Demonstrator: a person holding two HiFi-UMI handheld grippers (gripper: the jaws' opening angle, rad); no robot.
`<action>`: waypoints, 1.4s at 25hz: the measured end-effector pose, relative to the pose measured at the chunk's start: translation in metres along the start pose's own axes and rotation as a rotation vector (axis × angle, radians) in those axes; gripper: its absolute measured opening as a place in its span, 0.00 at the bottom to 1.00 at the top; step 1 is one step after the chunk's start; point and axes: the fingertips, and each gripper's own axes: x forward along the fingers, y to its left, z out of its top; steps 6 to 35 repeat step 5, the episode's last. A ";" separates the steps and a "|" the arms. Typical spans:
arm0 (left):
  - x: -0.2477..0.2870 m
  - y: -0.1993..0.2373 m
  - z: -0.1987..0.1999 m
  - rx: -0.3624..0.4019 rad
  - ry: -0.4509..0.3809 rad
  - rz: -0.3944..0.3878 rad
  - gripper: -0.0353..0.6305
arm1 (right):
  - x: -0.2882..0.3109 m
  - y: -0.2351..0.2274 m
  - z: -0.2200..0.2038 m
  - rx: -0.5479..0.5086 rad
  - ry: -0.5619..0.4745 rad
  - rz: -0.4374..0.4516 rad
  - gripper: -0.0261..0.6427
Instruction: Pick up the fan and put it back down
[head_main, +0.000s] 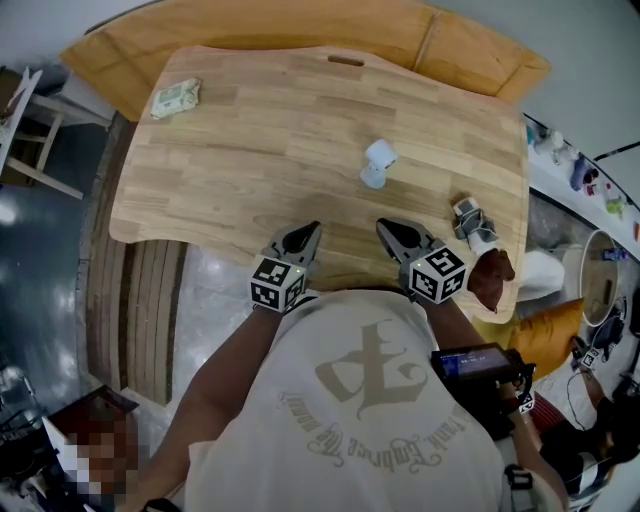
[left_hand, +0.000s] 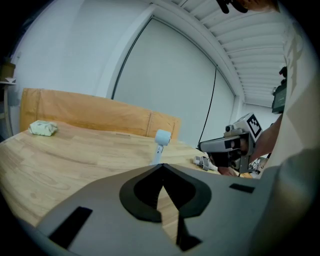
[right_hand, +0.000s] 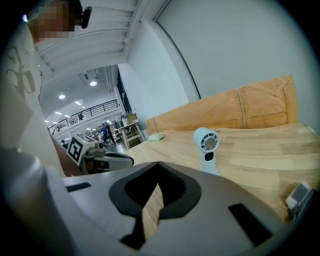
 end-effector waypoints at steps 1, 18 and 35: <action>0.000 0.000 0.000 0.000 0.000 -0.001 0.07 | 0.000 0.000 0.000 -0.001 0.000 -0.001 0.06; 0.000 0.002 -0.001 -0.002 -0.001 -0.002 0.07 | 0.002 -0.001 -0.001 -0.003 0.004 -0.004 0.06; 0.000 0.002 -0.001 -0.002 -0.001 -0.002 0.07 | 0.002 -0.001 -0.001 -0.003 0.004 -0.004 0.06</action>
